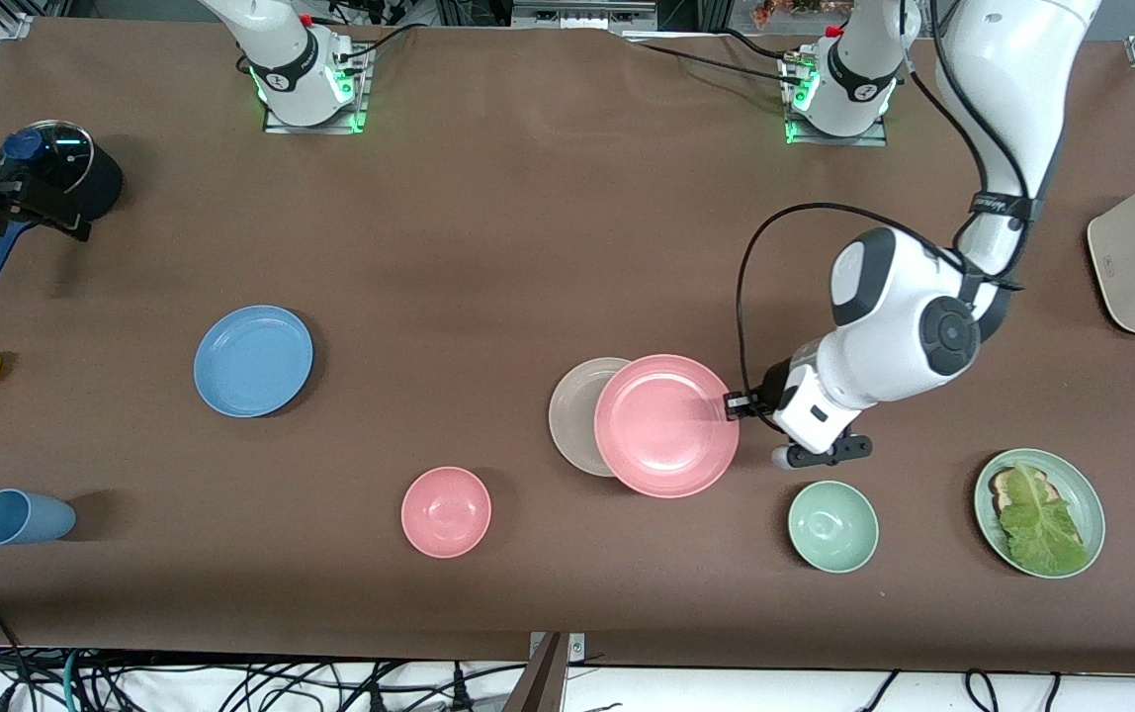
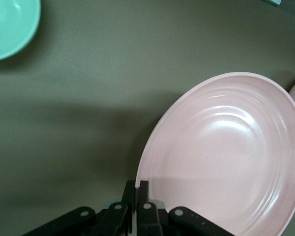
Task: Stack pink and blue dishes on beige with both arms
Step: 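Carry the pink plate with the left gripper onto the beige plate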
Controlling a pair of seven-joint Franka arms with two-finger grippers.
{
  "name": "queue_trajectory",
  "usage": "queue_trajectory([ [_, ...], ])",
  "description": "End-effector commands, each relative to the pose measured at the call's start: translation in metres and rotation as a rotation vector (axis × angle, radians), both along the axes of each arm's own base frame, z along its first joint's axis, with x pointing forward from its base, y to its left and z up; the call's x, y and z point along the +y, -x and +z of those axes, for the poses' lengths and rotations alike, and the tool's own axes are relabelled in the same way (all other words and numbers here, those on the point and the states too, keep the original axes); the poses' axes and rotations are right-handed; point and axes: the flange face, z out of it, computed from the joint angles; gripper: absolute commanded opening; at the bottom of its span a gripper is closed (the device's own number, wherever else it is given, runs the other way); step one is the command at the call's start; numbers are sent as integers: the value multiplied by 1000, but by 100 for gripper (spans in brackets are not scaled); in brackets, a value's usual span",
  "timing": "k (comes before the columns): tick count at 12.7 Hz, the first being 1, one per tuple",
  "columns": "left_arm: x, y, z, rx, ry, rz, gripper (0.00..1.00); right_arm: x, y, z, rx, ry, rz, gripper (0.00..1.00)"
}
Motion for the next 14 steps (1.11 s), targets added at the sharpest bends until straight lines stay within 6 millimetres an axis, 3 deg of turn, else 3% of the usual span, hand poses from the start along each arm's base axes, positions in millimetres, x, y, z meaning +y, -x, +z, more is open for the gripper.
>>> queue_trajectory([
  [1,-21,4,-11,-31,-57,-24,0,-1,1,4,-2,-19,8,100],
  [7,-77,31,-52,-49,-103,22,0,-1,1,4,-2,-19,9,100],
  [10,-75,46,-76,-68,-102,27,0,-1,1,4,-2,-19,8,100],
  [14,-73,52,-87,-95,-118,7,0,-1,1,4,-2,-19,8,100],
])
